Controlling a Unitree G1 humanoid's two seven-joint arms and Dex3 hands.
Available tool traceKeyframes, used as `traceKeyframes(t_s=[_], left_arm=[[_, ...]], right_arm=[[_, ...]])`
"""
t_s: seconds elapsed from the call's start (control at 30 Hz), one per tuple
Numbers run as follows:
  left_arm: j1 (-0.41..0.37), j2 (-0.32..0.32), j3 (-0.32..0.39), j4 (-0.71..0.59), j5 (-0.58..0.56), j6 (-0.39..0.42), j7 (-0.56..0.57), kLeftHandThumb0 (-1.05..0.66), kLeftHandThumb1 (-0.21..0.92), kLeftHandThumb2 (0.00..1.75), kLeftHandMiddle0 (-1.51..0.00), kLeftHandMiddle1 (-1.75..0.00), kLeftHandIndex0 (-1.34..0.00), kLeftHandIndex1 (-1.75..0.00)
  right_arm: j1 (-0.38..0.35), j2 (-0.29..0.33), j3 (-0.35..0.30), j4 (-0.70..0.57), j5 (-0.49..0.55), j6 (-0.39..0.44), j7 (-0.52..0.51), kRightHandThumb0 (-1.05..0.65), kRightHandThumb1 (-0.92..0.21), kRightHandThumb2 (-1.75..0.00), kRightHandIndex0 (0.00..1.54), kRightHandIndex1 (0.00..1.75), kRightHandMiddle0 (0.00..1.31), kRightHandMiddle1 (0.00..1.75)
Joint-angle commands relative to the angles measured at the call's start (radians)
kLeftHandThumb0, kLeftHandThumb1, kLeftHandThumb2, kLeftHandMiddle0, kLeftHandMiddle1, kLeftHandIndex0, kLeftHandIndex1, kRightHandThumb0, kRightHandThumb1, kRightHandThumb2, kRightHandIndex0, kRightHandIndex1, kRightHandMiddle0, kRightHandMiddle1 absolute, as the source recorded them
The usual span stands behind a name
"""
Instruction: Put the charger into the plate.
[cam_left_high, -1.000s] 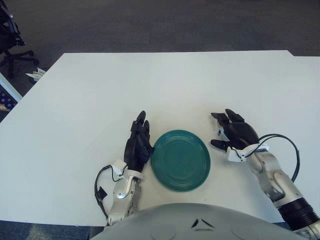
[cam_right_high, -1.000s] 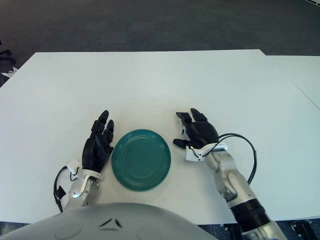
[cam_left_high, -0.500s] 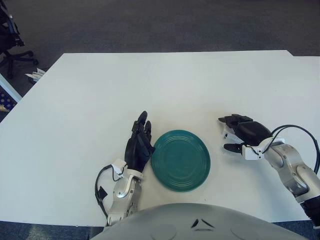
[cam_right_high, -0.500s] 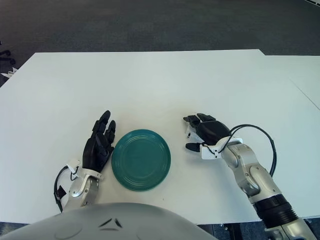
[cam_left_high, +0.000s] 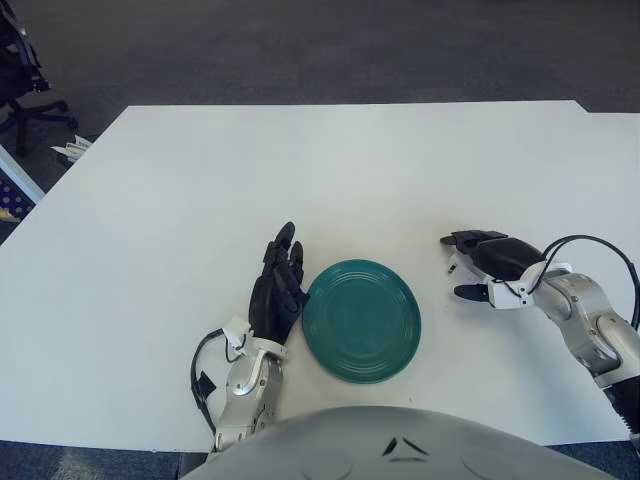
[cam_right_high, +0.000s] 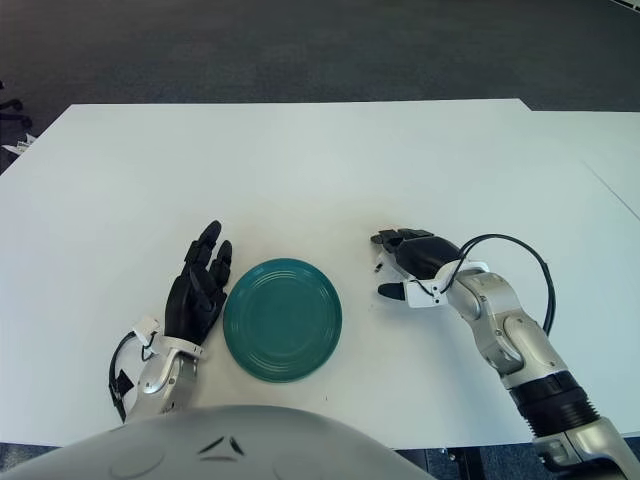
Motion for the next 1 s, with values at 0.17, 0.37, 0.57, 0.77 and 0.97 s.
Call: traceKeyframes(t_s=[0.17,0.37,0.57,0.77,0.97], left_arm=[[0.008,-0.017,0.010,0.020,-0.001,0.004,-0.012,-1.05,0.92,1.07,0.00,0.00,-0.03,-0.52],[0.011,-0.019,0.014,0.015,0.017,-0.001,0.004,-1.05,0.92,1.06,0.00,0.00,-0.03,-0.53],[0.012,-0.018,0.016,0.020,0.033,-0.014,0.007,-1.05,0.92,1.06,0.00,0.00,-0.02,-0.53],[0.007,-0.011,0.019,0.025,0.042,-0.017,0.003,-1.05,0.92,1.05,0.00,0.00,0.00,-0.46],[0.009,-0.011,0.025,0.023,0.028,-0.014,-0.009,-1.05,0.92,1.03,0.00,0.00,-0.02,-0.42]], right_arm=[[-0.039,0.013,0.019,0.067,-0.009,0.027,0.000,-0.93,-0.92,-0.69,0.20,0.00,0.00,0.60],[-0.056,0.024,0.030,0.085,-0.006,0.032,-0.002,-0.94,-0.92,-0.70,0.19,0.00,0.00,0.60],[-0.069,0.042,0.038,0.108,-0.004,0.036,-0.009,-0.94,-0.92,-0.72,0.20,0.00,0.00,0.63],[-0.070,0.055,0.044,0.129,-0.003,0.038,-0.024,-0.96,-0.92,-0.73,0.20,0.00,0.00,0.65],[-0.069,0.082,0.067,0.169,-0.019,0.033,-0.069,-0.96,-0.92,-0.73,0.20,0.00,0.00,0.67]])
